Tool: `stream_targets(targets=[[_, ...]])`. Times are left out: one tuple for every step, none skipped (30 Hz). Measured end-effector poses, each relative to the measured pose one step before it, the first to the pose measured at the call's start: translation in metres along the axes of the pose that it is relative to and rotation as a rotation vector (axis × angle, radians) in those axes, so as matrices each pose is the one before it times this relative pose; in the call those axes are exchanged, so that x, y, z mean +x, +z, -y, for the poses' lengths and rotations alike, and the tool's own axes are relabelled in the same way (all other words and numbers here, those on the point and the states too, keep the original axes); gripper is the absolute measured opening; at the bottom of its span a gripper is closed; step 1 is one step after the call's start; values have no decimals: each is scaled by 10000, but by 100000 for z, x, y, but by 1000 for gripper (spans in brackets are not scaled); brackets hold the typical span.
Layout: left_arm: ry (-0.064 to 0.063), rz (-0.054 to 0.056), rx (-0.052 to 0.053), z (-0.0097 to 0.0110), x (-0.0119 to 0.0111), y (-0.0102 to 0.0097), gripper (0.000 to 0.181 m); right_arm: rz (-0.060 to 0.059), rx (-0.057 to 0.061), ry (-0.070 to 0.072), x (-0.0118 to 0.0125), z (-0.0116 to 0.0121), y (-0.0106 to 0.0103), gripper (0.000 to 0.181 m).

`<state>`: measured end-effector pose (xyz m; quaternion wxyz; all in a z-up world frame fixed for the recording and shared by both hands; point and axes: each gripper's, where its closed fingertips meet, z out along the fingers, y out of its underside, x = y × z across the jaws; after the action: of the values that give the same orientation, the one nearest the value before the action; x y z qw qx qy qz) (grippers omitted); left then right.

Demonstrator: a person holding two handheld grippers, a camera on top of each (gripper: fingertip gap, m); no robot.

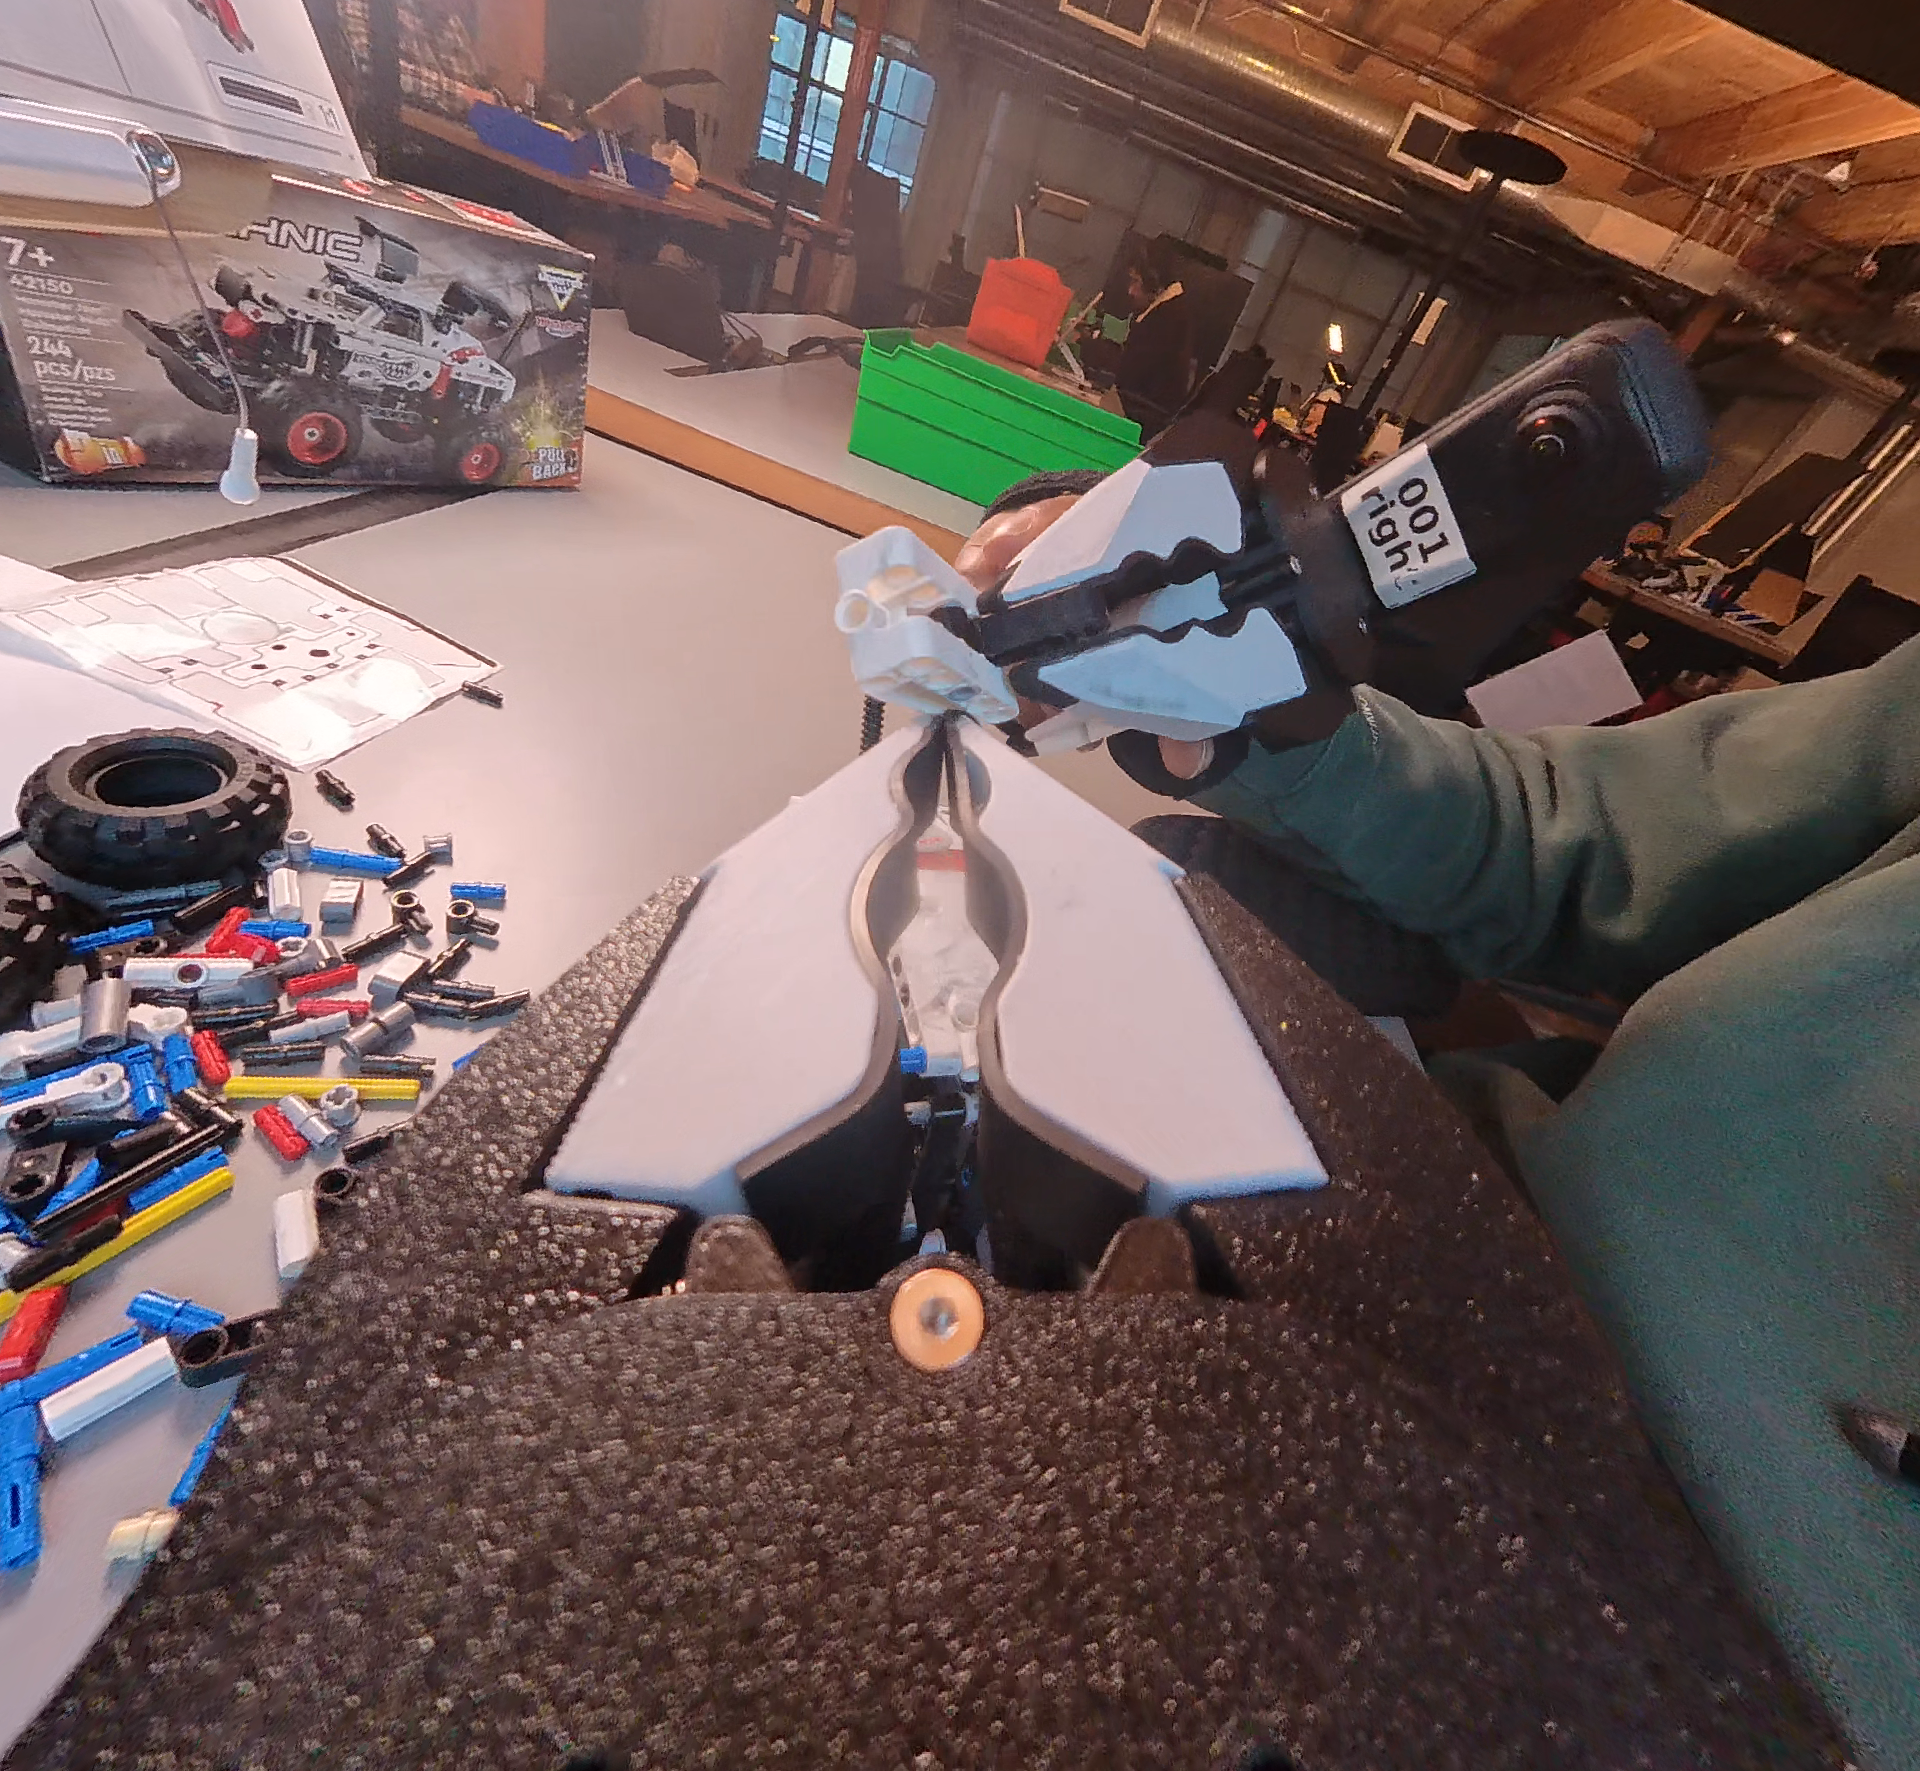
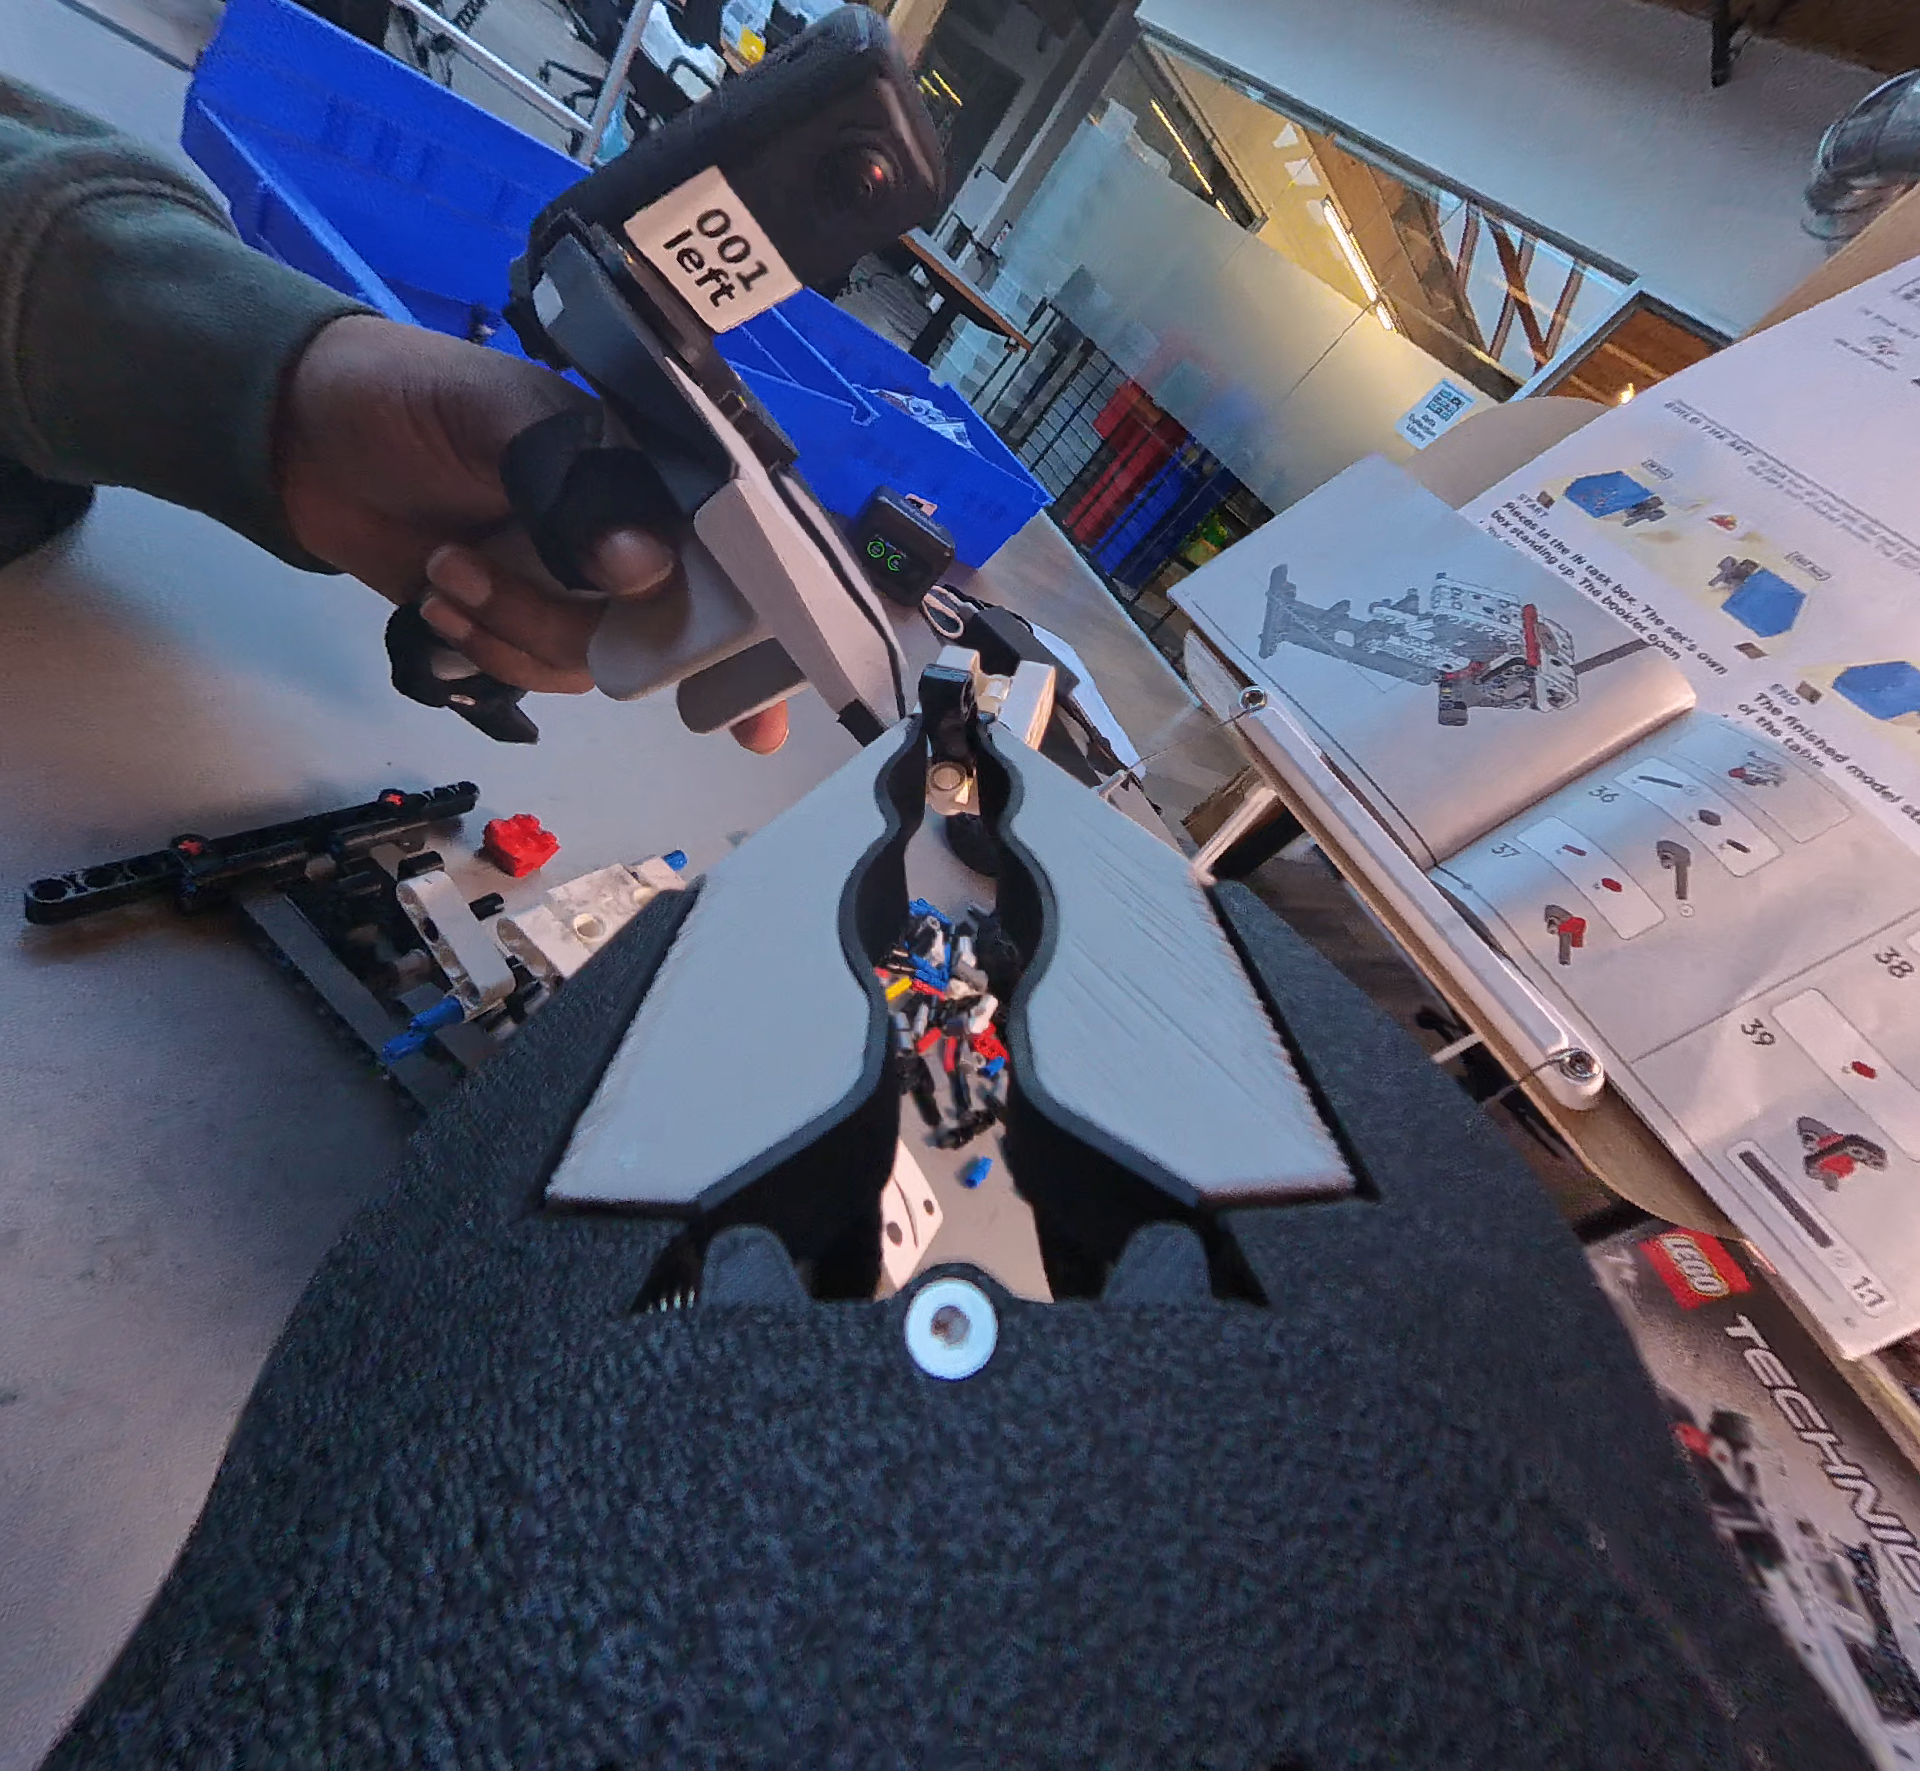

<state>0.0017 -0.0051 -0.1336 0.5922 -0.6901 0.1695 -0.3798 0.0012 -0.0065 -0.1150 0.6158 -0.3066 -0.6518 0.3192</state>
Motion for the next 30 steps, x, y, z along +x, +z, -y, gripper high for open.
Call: stream_targets(targets=[[60,-66,52,74,142,-4,0,40,74,205,59,105,-63,8],[147,-24,52,74,120,-22,0,-13,54,164,136,62,-76,8],[220,-52,39,67,214,-13,0,-30,116,262,177,156,-68,7],[213,-132,62,130,346,-31,0,99,206,496,102,256,-93,7],[167,-115,81,178,311,-65,0,286,272,725,-24,356,-147,7],[127,4,74,176,87,-100,1,234,390,828,184,531,-237,7],[88,-29,112,215,70,-121,9,186,422,800,326,581,-336,7],[-10,-76,155,268,79,-121,20,247,350,684,218,529,-358,7],[-89,-129,163,276,105,-95,30,377,256,583,-65,406,-321,7],[-88,-145,116,210,160,-48,37,332,251,475,-145,371,-286,7],[-15,-109,80,157,172,-5,41,177,290,383,-66,396,-209,7],[65,-141,85,154,310,36,44,272,163,285,-298,228,-101,7],[71,-178,82,152,429,59,45,319,63,216,-463,89,-3,7],[39,-166,96,187,423,73,46,258,50,160,-437,55,66,7],[10,-168,101,202,411,82,46,223,35,123,-406,7,103,7],[-13,-173,97,189,398,54,45,208,28,113,-398,4,122,7],[-35,-175,87,175,374,42,44,165,18,73,-335,-4,131,7],[-36,-179,88,177,357,10,41,119,-49,-8,-278,-114,128,7],[-6,-114,57,134,238,-2,39,90,-110,-95,-255,-193,129,7],[60,-85,-8,27,194,-16,33,73,-81,-112,-241,-160,105,7],[112,-95,-53,-44,228,-11,29,48,-75,-100,-191,-125,92,7],[118,-123,-85,-90,287,11,25,-19,-61,-168,-90,-80,48,7],[152,-91,-122,-114,275,21,21,-5,-50,-228,-131,-5,-4,7],[278,12,-155,-112,155,15,17,-98,-129,-307,-16,-40,-34,7],[431,144,-156,-57,61,-5,12,-145,-150,-393,10,5,-72,7],[545,219,-136,40,39,-18,9,-157,-159,-441,-8,39,-93,7],[639,304,-213,45,-24,5,7,-182,-207,-459,-2,-68,-86,7],[791,362,-327,-35,-24,29,6,-150,-183,-436,-72,-77,-89,7],[810,317,-425,-158,32,55,6,-137,-159,-305,-44,-86,-70,7],[679,295,-363,-119,0,46,6,-180,-136,-303,24,-116,-47,7]])
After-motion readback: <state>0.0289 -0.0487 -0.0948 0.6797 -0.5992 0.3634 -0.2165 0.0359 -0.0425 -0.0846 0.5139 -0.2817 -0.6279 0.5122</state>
